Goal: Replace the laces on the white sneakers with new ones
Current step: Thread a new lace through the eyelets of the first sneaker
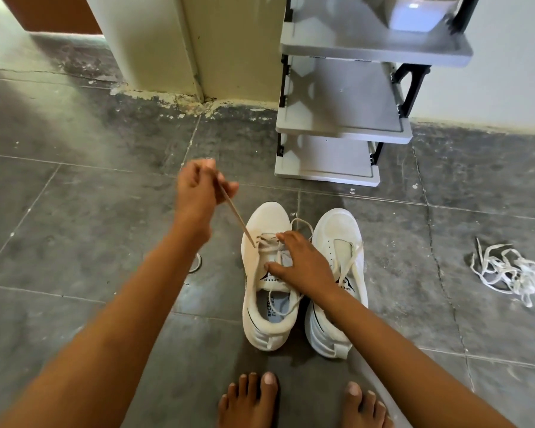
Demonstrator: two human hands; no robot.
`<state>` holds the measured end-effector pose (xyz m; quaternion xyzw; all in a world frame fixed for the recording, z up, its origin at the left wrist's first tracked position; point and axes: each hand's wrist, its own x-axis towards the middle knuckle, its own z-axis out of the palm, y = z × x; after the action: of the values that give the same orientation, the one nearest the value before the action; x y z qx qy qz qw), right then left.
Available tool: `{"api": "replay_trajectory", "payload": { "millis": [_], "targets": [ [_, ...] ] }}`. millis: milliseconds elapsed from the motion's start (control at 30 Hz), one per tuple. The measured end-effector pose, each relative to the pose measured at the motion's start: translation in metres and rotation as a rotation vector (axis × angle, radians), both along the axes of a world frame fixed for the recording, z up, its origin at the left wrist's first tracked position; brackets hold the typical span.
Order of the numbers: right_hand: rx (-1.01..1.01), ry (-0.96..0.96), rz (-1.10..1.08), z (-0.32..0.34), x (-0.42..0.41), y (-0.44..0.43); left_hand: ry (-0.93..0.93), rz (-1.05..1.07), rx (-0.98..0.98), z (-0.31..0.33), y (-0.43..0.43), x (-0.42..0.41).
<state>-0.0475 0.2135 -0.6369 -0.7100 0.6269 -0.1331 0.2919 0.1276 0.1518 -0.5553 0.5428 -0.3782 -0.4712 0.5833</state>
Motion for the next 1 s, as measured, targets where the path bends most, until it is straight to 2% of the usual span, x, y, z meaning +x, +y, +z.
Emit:
{"api": "replay_trajectory", "payload": {
  "millis": [67, 100, 167, 267, 333, 400, 433, 467, 500, 600, 633, 667, 700, 733, 767, 800, 900, 933, 1000],
  "targets": [
    [0.045, -0.022, -0.013, 0.001, -0.003, -0.001, 0.031, 0.069, -0.042, 0.008, -0.009, 0.005],
    [0.060, -0.025, -0.006, 0.002, -0.005, -0.001, -0.064, 0.080, -0.010, 0.004, -0.009, 0.004],
    [0.051, -0.003, 0.041, 0.002, -0.007, 0.000, -0.436, -0.019, 0.121, -0.023, 0.000, -0.004],
    [0.012, 0.053, 0.109, 0.001, -0.006, 0.003, -1.013, -0.372, 0.305, -0.067, 0.025, -0.010],
    [0.013, 0.072, 0.113, -0.001, -0.005, 0.002, -1.174, -0.461, 0.323, -0.076, 0.028, -0.004],
    [0.022, 0.082, 0.111, -0.002, -0.004, 0.002, -1.206, -0.530, 0.308, -0.077, 0.035, -0.001],
    [0.026, 0.093, 0.112, -0.002, -0.004, 0.002, -1.152, -0.563, 0.283, -0.077, 0.040, -0.004],
    [0.027, 0.105, 0.112, -0.002, -0.004, 0.003, -1.002, -0.563, 0.279, -0.072, 0.040, -0.005],
    [0.025, 0.116, 0.109, -0.002, -0.005, 0.003, -0.777, -0.508, 0.278, -0.061, 0.037, -0.005],
    [0.032, 0.136, 0.108, -0.003, -0.006, 0.002, -0.101, -0.239, 0.170, -0.013, 0.019, 0.008],
    [0.037, 0.143, 0.113, -0.004, -0.005, 0.001, 0.044, -0.185, 0.188, -0.013, 0.028, 0.007],
    [0.035, 0.148, 0.116, -0.004, -0.004, 0.001, 0.031, -0.183, 0.269, -0.022, 0.044, 0.001],
    [0.034, 0.152, 0.118, -0.004, -0.003, 0.000, -0.166, -0.221, 0.395, -0.047, 0.081, -0.006],
    [0.036, 0.152, 0.117, -0.003, -0.002, 0.000, -0.423, -0.147, 0.631, -0.074, 0.102, -0.006],
    [0.040, 0.149, 0.114, -0.003, -0.002, 0.001, -0.425, -0.275, 0.713, -0.108, 0.135, -0.009],
    [0.040, 0.144, 0.112, -0.003, -0.002, 0.001, -0.536, -0.398, 0.751, -0.138, 0.170, -0.007],
    [0.046, 0.141, 0.105, -0.003, -0.003, 0.001, -0.650, -0.676, 0.606, -0.164, 0.218, -0.008],
    [0.049, 0.138, 0.104, -0.003, -0.003, 0.001, -0.751, -0.743, 0.553, -0.164, 0.237, -0.011],
    [0.057, 0.132, 0.103, -0.003, -0.003, 0.001, -0.884, -0.593, 0.536, -0.146, 0.194, -0.022]
  ]
}}
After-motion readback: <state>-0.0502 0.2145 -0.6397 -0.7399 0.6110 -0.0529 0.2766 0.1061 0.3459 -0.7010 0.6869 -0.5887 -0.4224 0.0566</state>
